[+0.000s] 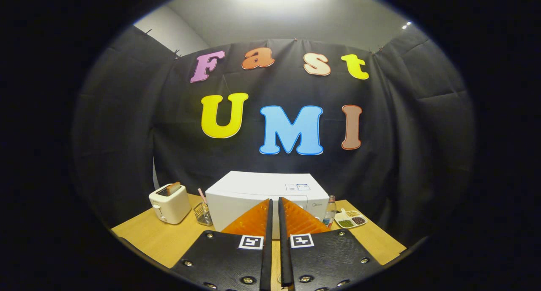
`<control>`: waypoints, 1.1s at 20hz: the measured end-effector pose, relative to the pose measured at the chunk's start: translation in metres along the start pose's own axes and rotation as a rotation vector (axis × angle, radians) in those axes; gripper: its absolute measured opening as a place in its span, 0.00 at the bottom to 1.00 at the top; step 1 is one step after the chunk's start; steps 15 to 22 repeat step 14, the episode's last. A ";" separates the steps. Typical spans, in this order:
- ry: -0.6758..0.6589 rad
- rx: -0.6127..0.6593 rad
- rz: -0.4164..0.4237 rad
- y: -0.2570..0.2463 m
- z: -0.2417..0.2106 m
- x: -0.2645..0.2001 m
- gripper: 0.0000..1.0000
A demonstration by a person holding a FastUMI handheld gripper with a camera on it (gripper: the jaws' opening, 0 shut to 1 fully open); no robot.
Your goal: Open the microwave, put the food inside, and close the microwave door.
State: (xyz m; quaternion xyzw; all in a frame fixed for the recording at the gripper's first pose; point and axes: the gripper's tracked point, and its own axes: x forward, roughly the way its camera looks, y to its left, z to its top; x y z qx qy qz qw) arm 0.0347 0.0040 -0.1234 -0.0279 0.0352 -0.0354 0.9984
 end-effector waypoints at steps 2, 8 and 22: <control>-0.008 0.018 0.012 0.003 0.014 -0.005 0.09; 0.010 0.075 0.039 0.007 0.025 -0.016 0.88; -0.063 0.081 -0.027 -0.004 0.047 -0.015 0.97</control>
